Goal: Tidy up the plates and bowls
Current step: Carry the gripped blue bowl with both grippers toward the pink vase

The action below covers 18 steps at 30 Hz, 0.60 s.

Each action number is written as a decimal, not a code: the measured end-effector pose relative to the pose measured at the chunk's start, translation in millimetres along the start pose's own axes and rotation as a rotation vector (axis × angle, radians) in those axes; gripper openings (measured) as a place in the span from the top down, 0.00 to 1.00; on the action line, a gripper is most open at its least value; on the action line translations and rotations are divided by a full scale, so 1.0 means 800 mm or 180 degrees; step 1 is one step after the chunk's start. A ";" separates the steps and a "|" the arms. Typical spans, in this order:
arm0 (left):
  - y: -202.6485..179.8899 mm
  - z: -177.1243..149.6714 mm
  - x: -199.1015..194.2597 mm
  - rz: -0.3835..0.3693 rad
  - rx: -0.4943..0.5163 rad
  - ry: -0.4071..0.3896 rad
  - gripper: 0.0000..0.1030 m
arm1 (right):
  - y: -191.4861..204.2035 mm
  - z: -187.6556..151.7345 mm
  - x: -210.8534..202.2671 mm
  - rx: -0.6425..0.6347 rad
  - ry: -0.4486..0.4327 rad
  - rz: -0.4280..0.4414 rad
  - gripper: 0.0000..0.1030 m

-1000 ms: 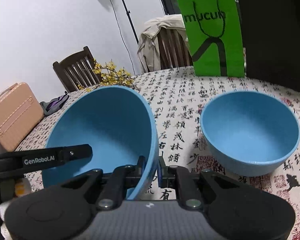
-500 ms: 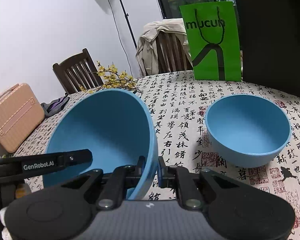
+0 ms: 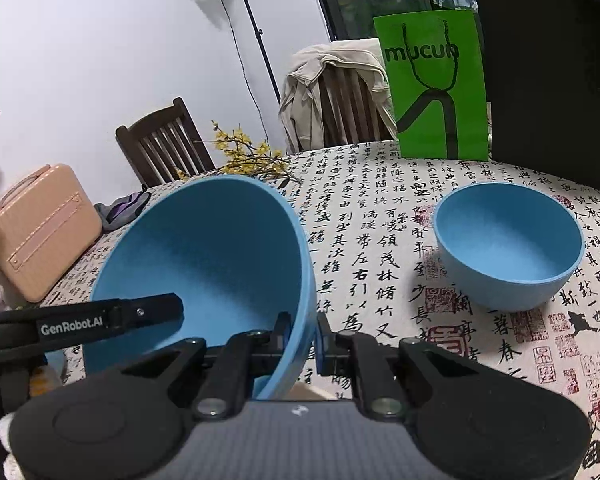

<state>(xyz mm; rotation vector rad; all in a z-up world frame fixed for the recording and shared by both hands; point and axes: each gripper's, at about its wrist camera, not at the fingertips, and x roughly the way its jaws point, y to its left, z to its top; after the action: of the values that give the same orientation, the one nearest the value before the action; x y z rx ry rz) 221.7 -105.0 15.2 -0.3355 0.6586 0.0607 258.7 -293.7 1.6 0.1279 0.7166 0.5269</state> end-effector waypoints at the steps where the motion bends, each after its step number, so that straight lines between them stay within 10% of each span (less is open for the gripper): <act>1: 0.002 -0.001 -0.003 -0.0008 -0.0008 -0.0005 0.86 | 0.002 -0.001 -0.001 0.0000 -0.0003 0.0002 0.89; 18: 0.037 -0.008 -0.046 -0.0052 -0.0107 -0.0130 0.86 | 0.042 -0.018 -0.011 0.0104 0.0008 0.0082 0.89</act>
<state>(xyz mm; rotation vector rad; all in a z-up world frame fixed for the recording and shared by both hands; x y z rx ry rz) 184.5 -77.2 24.4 -0.3712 0.6149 0.0631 229.4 -269.9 6.0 0.1671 0.7270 0.5401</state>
